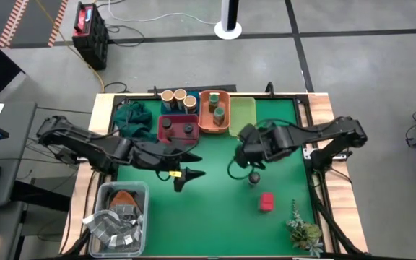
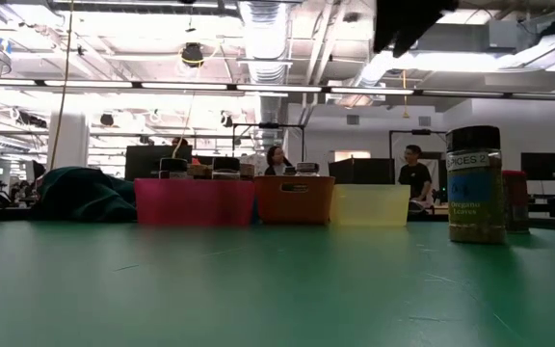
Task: Sort spices by type
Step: Put the black seasoning bottle into the red bin
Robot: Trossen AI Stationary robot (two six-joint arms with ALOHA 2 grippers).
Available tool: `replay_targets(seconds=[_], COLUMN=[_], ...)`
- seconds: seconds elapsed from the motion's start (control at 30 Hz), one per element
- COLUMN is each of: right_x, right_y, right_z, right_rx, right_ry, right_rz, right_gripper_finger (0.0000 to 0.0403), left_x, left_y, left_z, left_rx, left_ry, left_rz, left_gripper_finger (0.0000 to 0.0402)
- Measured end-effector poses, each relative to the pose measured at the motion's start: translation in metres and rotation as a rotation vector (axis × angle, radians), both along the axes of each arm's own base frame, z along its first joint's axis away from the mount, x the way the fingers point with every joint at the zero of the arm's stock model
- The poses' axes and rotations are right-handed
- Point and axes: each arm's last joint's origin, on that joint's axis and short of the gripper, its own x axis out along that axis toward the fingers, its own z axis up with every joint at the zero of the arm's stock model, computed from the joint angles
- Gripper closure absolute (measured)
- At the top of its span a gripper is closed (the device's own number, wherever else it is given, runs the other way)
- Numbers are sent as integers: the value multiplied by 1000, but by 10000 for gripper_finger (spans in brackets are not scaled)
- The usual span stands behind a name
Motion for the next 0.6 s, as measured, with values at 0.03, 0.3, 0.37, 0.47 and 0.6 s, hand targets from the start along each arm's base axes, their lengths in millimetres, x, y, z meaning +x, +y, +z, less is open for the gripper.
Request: replay_targets(seconds=[0.03,0.3,0.37,0.47,0.6], right_x=[-3,-21,-26,-35,-50], right_y=[5,37,43,48,49], right_z=[0,1,4,11,24], right_rx=[-7,-27,-23,-33,-43], right_ry=[1,-45,-75,-144,-251], right_rz=[-7,-44,-54,-69,-91], right_gripper_finger=[137,137,137,137,137], left_x=[-1,-2,-2,-2,-2], left_y=[-1,-2,0,0,0], left_z=[3,17,16,13,13], left_rx=[7,33,36,30,29], left_ry=[-11,-36,-22,2,2], left_rz=[-8,-14,-10,-4,-7], left_gripper_finger=[118,118,118,118,118])
